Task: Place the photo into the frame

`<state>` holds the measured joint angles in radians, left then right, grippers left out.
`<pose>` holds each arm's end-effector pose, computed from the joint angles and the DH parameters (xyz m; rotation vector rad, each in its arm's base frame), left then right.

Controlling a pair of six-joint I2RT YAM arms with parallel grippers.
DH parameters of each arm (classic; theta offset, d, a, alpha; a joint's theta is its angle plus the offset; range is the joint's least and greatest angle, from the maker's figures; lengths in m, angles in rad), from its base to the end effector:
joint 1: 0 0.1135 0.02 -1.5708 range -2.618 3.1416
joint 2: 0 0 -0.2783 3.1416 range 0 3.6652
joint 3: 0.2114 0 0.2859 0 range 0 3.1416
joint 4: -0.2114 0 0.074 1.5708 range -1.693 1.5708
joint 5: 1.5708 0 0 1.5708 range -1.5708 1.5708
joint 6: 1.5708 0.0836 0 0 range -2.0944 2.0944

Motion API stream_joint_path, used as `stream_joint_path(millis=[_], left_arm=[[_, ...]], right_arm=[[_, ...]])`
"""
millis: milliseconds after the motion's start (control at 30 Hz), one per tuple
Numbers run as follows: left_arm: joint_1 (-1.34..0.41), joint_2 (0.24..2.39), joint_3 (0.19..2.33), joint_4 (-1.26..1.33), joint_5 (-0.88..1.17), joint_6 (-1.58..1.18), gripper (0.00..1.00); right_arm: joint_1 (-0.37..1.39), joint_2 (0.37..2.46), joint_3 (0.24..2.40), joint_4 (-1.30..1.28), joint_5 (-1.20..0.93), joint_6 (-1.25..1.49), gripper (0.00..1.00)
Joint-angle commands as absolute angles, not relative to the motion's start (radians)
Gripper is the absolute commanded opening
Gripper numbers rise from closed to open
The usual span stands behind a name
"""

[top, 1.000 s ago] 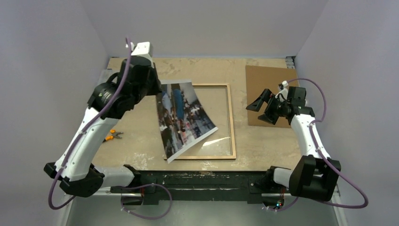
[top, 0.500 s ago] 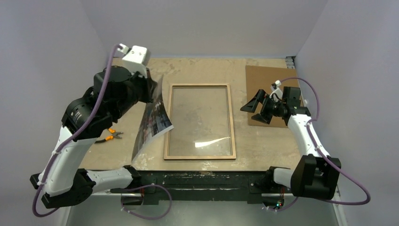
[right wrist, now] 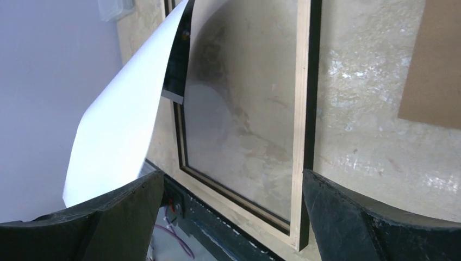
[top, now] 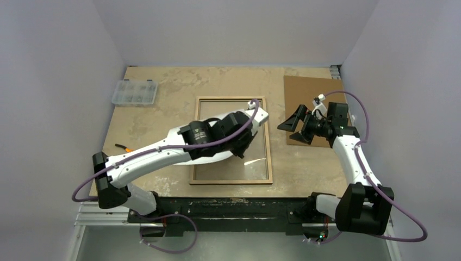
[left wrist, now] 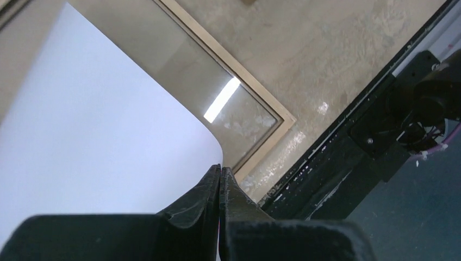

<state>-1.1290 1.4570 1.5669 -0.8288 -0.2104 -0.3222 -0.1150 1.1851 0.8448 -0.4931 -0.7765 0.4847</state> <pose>0.1769 -0.3332 0.3777 0.8094 2.1798 -0.5158 0.2935 0.0251 0.2357 0.3372 2.3398 1.1046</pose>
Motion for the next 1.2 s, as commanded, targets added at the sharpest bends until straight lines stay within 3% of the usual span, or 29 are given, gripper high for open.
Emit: stream_joint_path(millis=[0, 367, 467, 667, 733, 967, 1167], left_arm=[[-1.209, 1.463, 1.459, -0.628, -0.189, -0.465, 0.0], [-1.375, 1.689, 1.506, -0.416, -0.093, -0.642, 0.04], [-1.381, 1.732, 1.5, -0.386, -0.082, -0.666, 0.2], [-1.379, 1.719, 1.5, -0.36, -0.059, -0.664, 0.79], [-1.37, 1.693, 1.492, -0.351, -0.048, -0.666, 0.87], [-1.242, 1.53, 1.239, -0.213, 0.067, -0.786, 0.89], [-1.047, 1.328, 0.882, -0.137, 0.092, -0.939, 0.86]], right_arm=[[-0.145, 1.155, 0.821, -0.492, -0.745, 0.479, 0.98], [-0.162, 1.19, 0.784, -0.515, -0.665, 0.419, 0.97], [-0.161, 1.199, 0.777, -0.521, -0.638, 0.398, 0.97], [-0.163, 1.214, 0.755, -0.529, -0.604, 0.372, 0.97], [-0.162, 1.224, 0.744, -0.535, -0.594, 0.36, 0.97], [-0.161, 1.265, 0.69, -0.533, -0.619, 0.345, 0.97], [-0.148, 1.317, 0.634, -0.475, -0.715, 0.373, 0.87]])
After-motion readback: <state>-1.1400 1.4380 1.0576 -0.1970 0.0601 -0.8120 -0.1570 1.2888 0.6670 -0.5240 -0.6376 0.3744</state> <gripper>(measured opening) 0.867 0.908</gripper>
